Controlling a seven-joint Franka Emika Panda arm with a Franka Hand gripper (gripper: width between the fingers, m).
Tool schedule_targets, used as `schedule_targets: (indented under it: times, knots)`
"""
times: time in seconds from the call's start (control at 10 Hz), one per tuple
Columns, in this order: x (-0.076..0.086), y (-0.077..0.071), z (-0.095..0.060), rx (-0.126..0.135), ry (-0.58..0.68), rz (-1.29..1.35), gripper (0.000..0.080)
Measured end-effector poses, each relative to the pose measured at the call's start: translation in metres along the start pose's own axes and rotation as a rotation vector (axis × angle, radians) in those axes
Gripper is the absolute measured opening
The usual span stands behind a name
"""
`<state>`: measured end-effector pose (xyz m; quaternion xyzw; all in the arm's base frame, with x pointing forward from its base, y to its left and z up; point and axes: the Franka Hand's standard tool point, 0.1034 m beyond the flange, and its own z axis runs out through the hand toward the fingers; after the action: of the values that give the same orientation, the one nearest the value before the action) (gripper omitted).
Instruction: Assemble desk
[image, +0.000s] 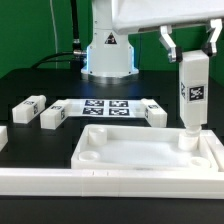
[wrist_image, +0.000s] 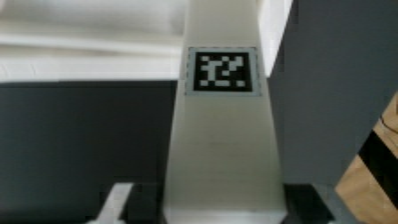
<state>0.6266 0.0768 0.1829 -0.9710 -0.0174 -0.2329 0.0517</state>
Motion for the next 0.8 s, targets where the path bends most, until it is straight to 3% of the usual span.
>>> schedule_targets:
  times: [0.1, 0.6, 0.8]
  knots:
    - [0.0026, -0.0058, -0.0008, -0.005, 0.058, -0.025, 0.0291]
    - [-0.0022, -0.0056, 0.0025, -0.005, 0.036, -0.036, 0.0291]
    - [0.004, -0.0115, 0.0045, -0.012, 0.039, -0.12, 0.0291]
